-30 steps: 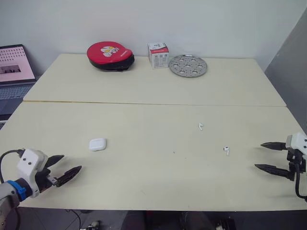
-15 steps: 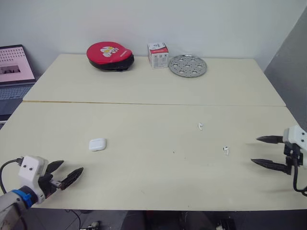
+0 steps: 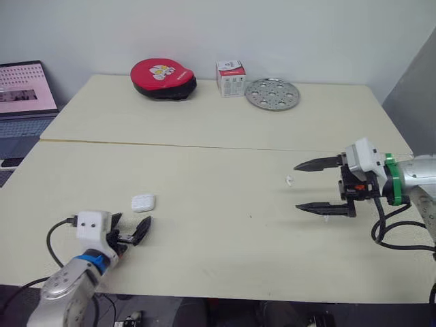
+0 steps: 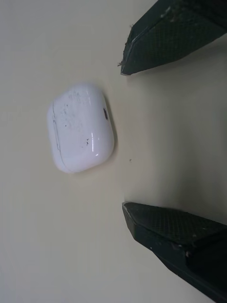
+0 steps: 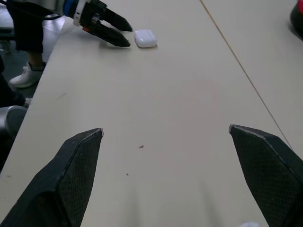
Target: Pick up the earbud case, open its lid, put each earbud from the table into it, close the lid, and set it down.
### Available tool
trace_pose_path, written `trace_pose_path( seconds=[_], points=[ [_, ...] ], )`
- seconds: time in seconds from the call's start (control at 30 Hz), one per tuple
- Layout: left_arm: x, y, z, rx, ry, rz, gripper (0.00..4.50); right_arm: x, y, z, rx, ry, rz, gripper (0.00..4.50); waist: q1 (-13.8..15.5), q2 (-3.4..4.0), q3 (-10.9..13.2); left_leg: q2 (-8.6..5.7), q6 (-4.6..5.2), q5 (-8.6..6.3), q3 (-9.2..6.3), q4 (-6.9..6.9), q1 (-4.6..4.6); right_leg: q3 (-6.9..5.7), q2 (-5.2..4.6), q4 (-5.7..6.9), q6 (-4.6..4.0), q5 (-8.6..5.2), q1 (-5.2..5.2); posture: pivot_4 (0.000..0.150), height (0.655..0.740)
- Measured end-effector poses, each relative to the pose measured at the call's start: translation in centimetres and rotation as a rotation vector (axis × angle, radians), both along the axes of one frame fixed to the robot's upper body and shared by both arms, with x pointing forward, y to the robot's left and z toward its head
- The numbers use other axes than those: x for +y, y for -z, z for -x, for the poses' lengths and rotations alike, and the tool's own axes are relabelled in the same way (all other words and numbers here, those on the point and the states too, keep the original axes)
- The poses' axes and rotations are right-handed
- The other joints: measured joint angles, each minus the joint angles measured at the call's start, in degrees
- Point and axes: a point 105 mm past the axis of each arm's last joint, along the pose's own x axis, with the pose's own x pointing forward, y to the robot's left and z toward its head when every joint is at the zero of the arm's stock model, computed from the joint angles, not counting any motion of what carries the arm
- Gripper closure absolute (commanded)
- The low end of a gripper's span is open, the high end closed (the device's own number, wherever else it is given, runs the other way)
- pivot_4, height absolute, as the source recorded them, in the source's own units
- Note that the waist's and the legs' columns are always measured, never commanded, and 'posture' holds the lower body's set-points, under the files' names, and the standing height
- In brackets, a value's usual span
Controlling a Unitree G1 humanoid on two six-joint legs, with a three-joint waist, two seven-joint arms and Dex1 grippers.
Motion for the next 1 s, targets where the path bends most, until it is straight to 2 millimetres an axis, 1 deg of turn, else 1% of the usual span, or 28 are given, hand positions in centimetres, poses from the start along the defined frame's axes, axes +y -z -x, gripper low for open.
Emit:
trace_pose_path(
  seconds=[0.1, 0.2, 0.33, 0.6, 0.7, 0.73, 0.8, 0.83, 1.0],
  points=[
    [-0.5, 0.2, -0.6, -0.002, -0.016, -0.014, 0.00, 0.4, -0.4, 0.0, 0.004, -0.023, -0.007, 0.03, 0.0, 0.09, -0.1, 0.00, 0.00, 0.00, -0.01, 0.01, 0.02, -0.01, -0.01, 0.01, 0.00, 0.00, 0.02, 0.150, 0.7400],
    [-1.0, 0.4, -1.3, -0.008, -0.041, -0.009, 0.00, 0.9, -0.9, 0.0, -0.009, -0.047, -0.018, 0.03, 0.1, 0.32, -0.2, -0.03, 0.00, 0.00, -0.02, 0.01, 0.03, -0.02, 0.00, 0.01, -0.01, 0.00, 0.04, 0.150, 0.7400],
    [-1.7, 0.5, -2.2, -0.021, -0.092, 0.008, 0.00, 1.6, -1.0, 0.0, 0.003, -0.071, -0.028, 0.03, 0.4, 0.55, -0.3, -0.06, 0.00, 0.00, -0.02, 0.04, 0.03, -0.02, -0.01, 0.02, 0.00, 0.00, 0.06, 0.150, 0.7400],
    [-2.4, 0.6, -3.5, -0.011, -0.100, 0.019, 0.00, 2.0, -0.9, -0.1, 0.012, -0.082, -0.047, 0.03, 1.0, 1.00, -0.6, -0.09, 0.01, 0.00, -0.02, 0.04, 0.03, -0.02, 0.00, 0.02, 0.00, 0.00, 0.07, 0.150, 0.7400],
    [-2.3, 0.6, -4.0, -0.005, -0.101, 0.010, 0.61, 2.0, -0.9, -0.1, 0.012, -0.083, -0.049, 0.00, 1.1, 1.06, -0.6, -0.11, 0.01, 0.00, -0.04, 0.04, 0.05, -0.03, 0.00, 0.02, 0.00, 0.00, 0.11, 0.150, 0.7400],
    [-2.1, 0.6, -4.1, -0.002, -0.103, 0.006, 0.94, 2.0, -0.9, -0.1, 0.012, -0.082, -0.049, 0.00, 1.1, 1.09, -0.6, -0.11, 0.01, 0.00, -0.04, 0.04, 0.06, -0.02, 0.00, 0.01, 0.00, 0.00, 0.13, 0.150, 0.7400],
    [-2.1, 0.6, -4.2, 0.000, -0.103, 0.003, 1.46, 2.0, -0.9, -0.1, 0.012, -0.082, -0.049, 0.00, 1.0, 1.09, -0.7, -0.11, 0.01, 0.00, -0.03, 0.04, 0.06, -0.02, -0.01, 0.00, 0.00, 0.00, 0.14, 0.150, 0.7400],
    [-2.1, 0.6, -4.2, 0.002, -0.101, 0.003, 1.57, 2.0, -0.9, -0.1, 0.012, -0.082, -0.049, 0.00, 1.1, 1.09, -0.7, -0.11, 0.01, 0.00, -0.03, 0.04, 0.06, -0.02, -0.01, -0.02, 0.00, 0.00, 0.15, 0.150, 0.7400],
    [-1.9, 0.8, -4.0, 0.023, -0.094, -0.008, 1.57, 2.0, -0.9, -0.2, 0.011, -0.076, -0.050, 0.00, 1.0, 1.10, -0.7, -0.11, 0.01, 0.00, -0.03, 0.03, 0.10, -0.01, -0.02, -0.02, 0.00, 0.00, 0.18, 0.150, 0.7400]
  ],
)
